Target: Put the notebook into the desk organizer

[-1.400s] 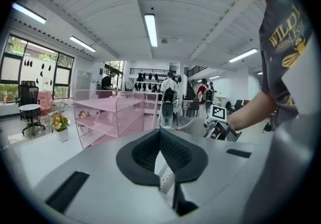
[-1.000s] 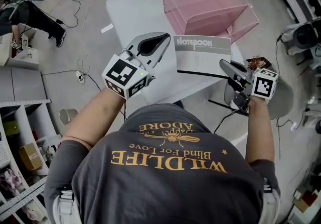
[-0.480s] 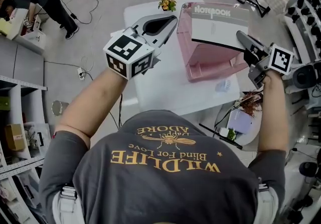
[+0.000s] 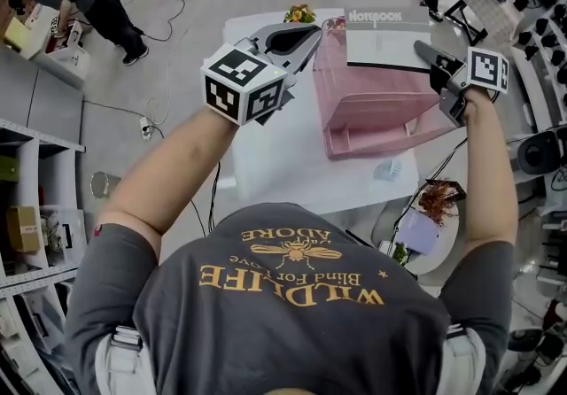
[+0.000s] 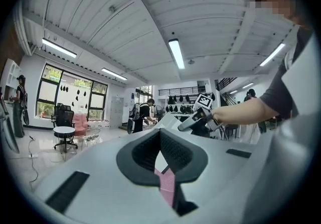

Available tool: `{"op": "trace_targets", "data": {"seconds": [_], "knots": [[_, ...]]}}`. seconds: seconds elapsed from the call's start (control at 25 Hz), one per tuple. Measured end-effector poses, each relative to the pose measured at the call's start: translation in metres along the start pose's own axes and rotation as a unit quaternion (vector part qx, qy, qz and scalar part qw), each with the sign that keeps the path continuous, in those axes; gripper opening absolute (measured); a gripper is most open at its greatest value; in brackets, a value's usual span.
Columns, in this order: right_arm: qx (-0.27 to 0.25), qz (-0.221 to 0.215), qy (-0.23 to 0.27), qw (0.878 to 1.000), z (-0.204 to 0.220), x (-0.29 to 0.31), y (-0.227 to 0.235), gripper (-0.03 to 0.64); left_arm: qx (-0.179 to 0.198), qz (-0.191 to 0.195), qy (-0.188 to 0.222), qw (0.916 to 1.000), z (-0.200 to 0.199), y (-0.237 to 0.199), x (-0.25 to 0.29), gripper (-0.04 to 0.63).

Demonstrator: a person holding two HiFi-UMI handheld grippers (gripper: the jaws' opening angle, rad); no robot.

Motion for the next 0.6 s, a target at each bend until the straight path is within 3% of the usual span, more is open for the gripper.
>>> {"op": "trace_targets", "data": {"seconds": [0.36,0.6], "knots": [[0.043,0.016,-0.086,0.995,0.004,0.036,0.06,0.009,-0.002,-0.002,-0.021,0.9998,0.015,0.007,0.023,0.0],[-0.004,0.098,-0.132,0.986,0.008,0.054,0.083,0.012,-0.005,-0.011,-0.027,0.9996,0.015,0.009,0.026,0.0]]}}
Point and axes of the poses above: the fingertips, and each gripper's own axes: x forward along the fingers, y to its right, z out of its underside, the point moved 8 cm from there along -x, backward along the fingers, and after that the axes turned 10 degrees about x, right-handed, at the moved point
